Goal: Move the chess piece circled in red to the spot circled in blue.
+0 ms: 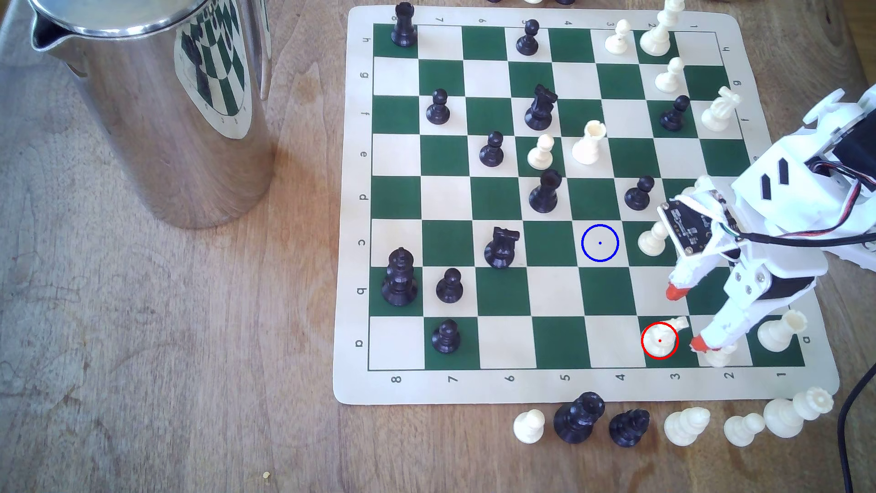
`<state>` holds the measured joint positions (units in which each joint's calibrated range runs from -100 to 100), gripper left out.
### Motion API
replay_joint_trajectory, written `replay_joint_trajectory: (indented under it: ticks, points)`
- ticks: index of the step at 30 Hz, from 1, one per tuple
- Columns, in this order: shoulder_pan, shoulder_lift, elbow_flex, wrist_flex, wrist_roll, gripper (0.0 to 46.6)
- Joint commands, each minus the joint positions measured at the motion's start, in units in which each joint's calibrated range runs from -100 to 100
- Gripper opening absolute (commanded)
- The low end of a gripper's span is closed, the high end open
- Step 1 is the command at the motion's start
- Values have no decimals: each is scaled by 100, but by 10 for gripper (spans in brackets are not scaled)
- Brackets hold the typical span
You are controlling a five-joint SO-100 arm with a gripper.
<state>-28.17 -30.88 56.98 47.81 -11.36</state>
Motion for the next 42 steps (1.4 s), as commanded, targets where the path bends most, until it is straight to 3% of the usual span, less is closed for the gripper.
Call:
replay_joint_trajectory:
  ticks: [1,3,20,25,42]
  points:
    - [-18,133,-585,-121,-54,171]
    - [-57,278,-675,-121,-59,144]
    - [-245,1093,-1247,-211,-151,108]
    - [-253,1169,-1265,-227,-147,3]
    - [-26,261,-1727,518,-137,3]
